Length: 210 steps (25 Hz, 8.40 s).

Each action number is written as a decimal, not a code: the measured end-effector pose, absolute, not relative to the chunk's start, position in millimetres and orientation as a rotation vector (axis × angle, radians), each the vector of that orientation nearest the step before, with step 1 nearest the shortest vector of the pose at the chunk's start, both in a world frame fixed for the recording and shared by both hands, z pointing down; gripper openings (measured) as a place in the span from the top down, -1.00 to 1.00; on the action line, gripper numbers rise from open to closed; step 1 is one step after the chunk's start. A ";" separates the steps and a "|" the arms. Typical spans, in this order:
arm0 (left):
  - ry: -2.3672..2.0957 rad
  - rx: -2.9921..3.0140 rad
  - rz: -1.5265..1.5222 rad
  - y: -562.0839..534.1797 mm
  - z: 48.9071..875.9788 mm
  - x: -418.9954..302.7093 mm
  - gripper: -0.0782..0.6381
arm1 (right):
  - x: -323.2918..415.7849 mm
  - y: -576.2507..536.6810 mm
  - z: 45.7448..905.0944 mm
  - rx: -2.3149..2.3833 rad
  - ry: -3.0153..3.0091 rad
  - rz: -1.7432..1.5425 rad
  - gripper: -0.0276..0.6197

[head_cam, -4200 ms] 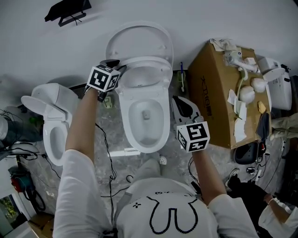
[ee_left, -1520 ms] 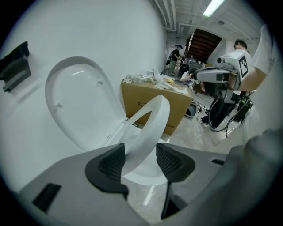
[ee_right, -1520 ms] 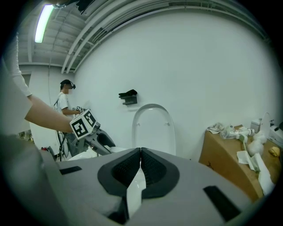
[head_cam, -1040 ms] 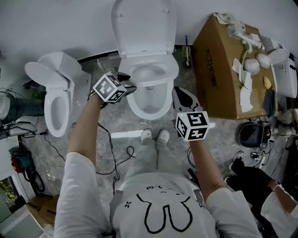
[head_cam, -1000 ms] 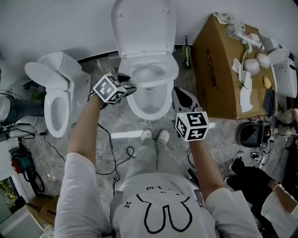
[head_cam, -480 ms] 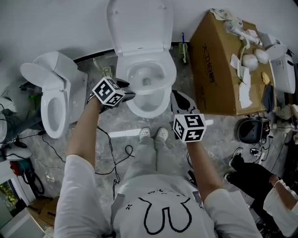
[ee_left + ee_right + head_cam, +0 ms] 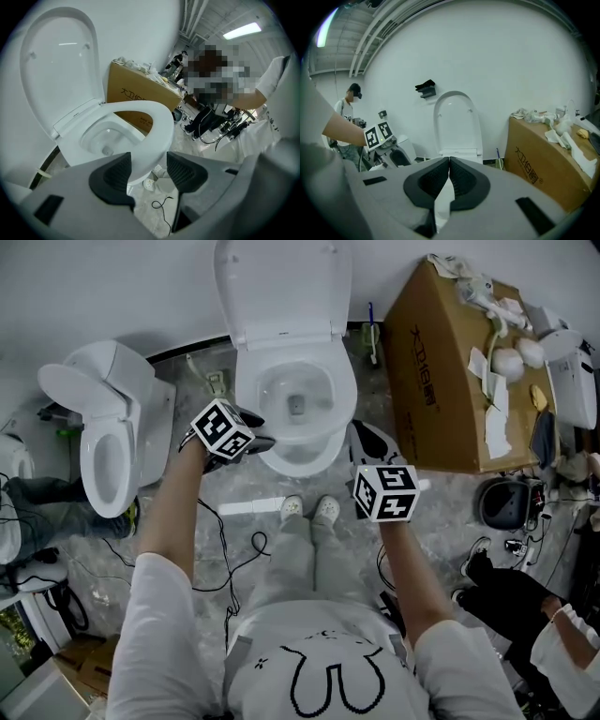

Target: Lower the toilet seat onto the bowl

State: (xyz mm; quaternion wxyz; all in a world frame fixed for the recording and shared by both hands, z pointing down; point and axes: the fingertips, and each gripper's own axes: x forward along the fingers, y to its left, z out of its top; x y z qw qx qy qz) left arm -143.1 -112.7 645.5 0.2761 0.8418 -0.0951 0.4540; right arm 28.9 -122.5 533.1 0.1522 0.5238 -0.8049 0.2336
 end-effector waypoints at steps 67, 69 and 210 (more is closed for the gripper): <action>-0.665 1.977 1.141 -57.2 826.8 -130.5 0.76 | 15.2 -111.2 686.6 1.259 -2.175 0.788 0.83; -0.678 1.966 1.136 -56.5 833.1 -132.0 0.76 | 12.1 -110.4 695.2 1.248 -2.169 0.792 0.83; -1.971 2.686 0.045 -152.4 200.4 -199.0 0.76 | 21.3 -143.5 188.3 1.645 -2.640 -0.367 0.83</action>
